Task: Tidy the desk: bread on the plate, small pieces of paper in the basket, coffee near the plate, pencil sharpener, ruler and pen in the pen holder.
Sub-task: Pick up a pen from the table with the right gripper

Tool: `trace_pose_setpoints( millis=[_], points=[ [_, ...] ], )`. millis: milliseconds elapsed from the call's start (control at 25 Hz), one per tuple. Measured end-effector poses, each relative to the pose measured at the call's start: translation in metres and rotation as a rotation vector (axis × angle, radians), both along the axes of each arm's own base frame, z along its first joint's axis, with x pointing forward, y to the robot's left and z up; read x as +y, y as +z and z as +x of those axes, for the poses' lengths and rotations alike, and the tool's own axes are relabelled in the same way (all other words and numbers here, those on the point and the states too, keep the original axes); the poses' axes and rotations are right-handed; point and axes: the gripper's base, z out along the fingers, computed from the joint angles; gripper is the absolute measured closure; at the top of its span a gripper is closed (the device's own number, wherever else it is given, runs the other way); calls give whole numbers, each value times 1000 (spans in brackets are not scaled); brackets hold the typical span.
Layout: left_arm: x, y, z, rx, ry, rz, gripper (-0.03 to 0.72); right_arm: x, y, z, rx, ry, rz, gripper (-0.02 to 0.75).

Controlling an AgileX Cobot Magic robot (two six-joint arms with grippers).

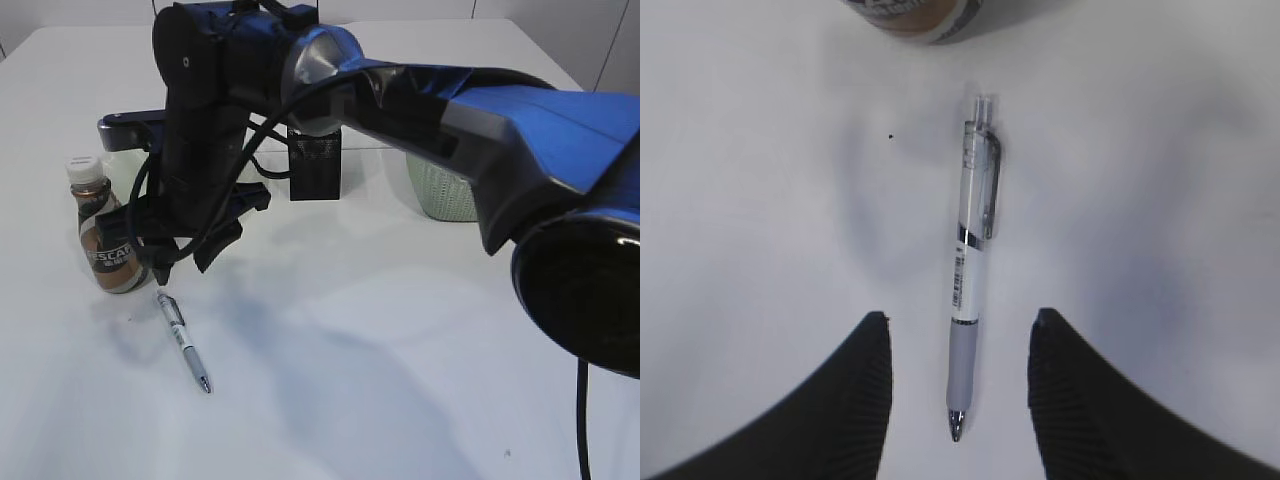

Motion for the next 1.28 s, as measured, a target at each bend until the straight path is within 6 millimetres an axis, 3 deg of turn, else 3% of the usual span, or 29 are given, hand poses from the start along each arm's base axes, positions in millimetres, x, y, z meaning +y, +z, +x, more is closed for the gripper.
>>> trace_pose_setpoints(
  millis=[280,400,1280],
  points=[
    [0,0,0,0,0,0,421,5,-14,-2,21,8,-18,371],
    [0,0,0,0,0,0,421,9,-31,-2,48,12,-37,371],
    [0,0,0,0,0,0,421,19,-67,-1,91,5,-65,371]
  ],
)
